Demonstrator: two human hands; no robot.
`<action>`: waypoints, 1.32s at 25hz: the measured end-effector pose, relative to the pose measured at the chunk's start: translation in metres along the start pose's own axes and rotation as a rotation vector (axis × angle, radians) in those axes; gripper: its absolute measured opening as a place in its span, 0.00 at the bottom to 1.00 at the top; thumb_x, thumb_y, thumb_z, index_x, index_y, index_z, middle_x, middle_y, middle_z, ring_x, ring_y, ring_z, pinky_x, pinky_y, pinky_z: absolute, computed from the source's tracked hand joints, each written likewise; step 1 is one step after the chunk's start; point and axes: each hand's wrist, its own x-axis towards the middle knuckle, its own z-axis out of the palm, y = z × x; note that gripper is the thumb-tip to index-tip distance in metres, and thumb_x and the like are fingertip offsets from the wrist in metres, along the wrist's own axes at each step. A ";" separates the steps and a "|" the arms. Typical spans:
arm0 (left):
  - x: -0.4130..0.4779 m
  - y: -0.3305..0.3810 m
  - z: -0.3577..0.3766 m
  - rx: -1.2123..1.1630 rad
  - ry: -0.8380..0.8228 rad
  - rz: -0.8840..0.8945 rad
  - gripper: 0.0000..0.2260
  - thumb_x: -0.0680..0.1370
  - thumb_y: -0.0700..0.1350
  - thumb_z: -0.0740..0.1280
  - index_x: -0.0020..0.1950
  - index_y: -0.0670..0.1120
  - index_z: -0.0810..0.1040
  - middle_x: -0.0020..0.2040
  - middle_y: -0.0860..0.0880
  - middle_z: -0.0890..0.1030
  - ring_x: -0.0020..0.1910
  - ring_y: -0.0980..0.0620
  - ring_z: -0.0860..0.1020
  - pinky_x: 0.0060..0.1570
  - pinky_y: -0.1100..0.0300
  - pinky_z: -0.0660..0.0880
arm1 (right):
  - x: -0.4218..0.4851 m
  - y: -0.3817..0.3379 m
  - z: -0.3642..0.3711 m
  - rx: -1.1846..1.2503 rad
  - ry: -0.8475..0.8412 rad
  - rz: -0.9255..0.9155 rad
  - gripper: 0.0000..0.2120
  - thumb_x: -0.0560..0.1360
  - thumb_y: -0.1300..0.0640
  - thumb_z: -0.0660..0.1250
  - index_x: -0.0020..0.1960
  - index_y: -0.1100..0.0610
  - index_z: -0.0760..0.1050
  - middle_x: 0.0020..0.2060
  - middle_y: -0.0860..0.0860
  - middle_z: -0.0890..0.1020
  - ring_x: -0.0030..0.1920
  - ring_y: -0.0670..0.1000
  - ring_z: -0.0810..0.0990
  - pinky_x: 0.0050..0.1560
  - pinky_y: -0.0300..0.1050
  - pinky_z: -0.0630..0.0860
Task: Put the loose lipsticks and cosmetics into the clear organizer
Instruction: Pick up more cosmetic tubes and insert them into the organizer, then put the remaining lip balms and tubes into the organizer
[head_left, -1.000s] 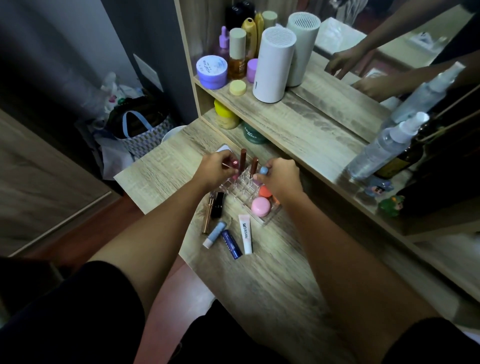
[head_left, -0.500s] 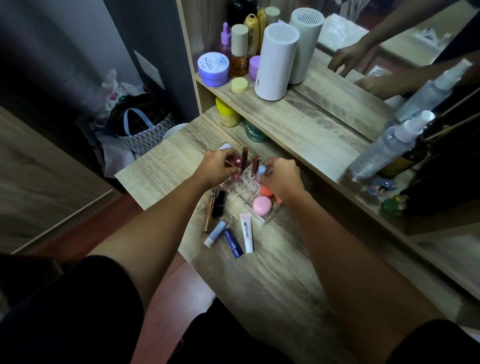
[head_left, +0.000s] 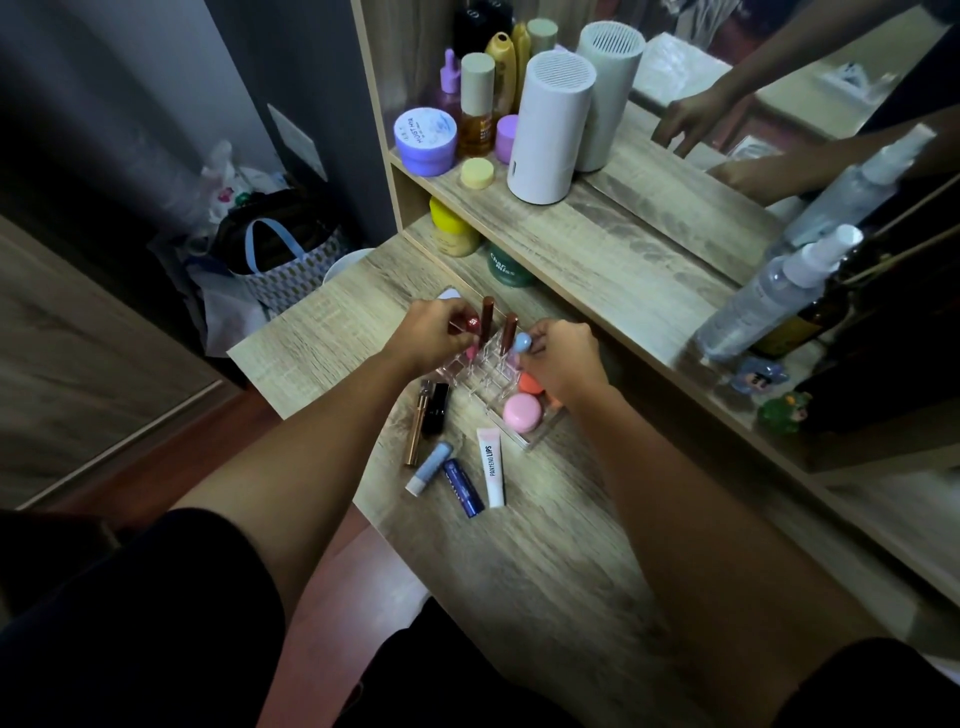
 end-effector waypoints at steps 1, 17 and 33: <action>0.000 0.000 0.000 0.003 -0.004 -0.002 0.10 0.72 0.40 0.71 0.53 0.43 0.80 0.49 0.43 0.83 0.49 0.49 0.80 0.48 0.65 0.69 | 0.000 0.000 -0.001 0.000 0.000 0.002 0.09 0.73 0.60 0.69 0.51 0.62 0.78 0.47 0.60 0.84 0.48 0.59 0.82 0.50 0.56 0.81; -0.068 -0.051 -0.013 0.067 -0.080 -0.225 0.09 0.73 0.43 0.70 0.48 0.40 0.82 0.48 0.41 0.84 0.50 0.45 0.81 0.48 0.62 0.71 | -0.061 -0.025 0.061 0.070 -0.113 -0.097 0.09 0.74 0.56 0.67 0.50 0.60 0.81 0.45 0.59 0.86 0.49 0.58 0.82 0.52 0.45 0.75; -0.084 -0.082 0.010 0.091 -0.099 -0.393 0.16 0.68 0.56 0.73 0.43 0.43 0.79 0.43 0.42 0.82 0.46 0.45 0.78 0.46 0.53 0.74 | -0.035 -0.044 0.110 0.147 -0.033 0.200 0.12 0.71 0.54 0.71 0.49 0.61 0.80 0.44 0.61 0.85 0.48 0.60 0.83 0.48 0.49 0.79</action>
